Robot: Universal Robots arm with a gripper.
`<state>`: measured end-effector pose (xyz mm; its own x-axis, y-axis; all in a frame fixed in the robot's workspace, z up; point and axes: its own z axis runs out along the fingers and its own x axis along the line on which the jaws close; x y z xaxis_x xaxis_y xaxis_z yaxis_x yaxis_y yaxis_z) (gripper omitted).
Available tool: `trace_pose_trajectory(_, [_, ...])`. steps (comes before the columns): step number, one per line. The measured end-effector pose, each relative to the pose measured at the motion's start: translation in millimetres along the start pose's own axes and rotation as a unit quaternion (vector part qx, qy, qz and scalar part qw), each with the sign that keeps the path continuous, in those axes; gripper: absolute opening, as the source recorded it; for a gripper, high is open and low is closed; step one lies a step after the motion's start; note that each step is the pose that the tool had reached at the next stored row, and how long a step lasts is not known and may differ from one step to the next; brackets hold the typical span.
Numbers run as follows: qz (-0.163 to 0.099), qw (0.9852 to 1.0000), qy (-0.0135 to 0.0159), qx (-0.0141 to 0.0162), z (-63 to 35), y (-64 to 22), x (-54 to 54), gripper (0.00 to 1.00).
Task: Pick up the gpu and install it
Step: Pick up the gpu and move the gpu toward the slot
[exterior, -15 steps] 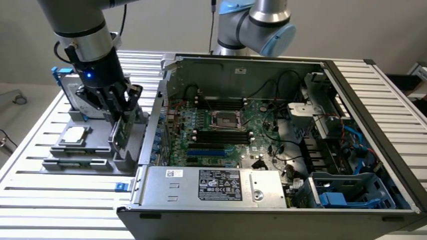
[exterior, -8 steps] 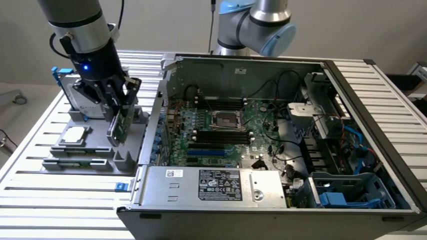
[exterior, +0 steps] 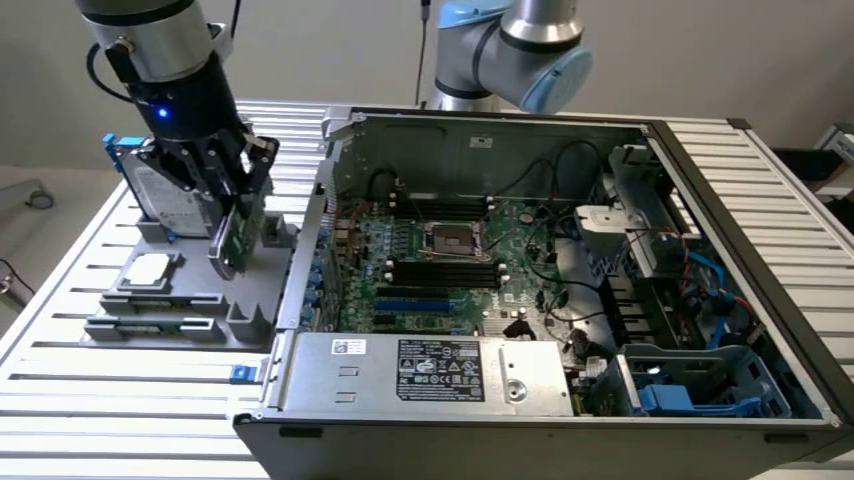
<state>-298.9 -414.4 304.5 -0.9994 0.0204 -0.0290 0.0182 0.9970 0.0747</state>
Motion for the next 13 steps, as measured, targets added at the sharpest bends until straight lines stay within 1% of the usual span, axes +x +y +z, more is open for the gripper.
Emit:
trace_pose_trajectory(5, [-0.001, 1.0, 0.0002, -0.0057, -14.1, 1.1, -1.0, 0.26])
trace_pose_trajectory(8, [-0.001, 1.0, 0.0002, -0.0085, -21.1, 1.6, -1.7, 0.26])
trace_pose_trajectory(11, [-0.001, 0.9999, 0.0002, -0.0102, -27.9, 2.1, -2.2, 0.26])
trace_pose_trajectory(13, [-0.001, 0.9999, 0.0001, -0.0115, -34.1, 2.5, -3.0, 0.26])
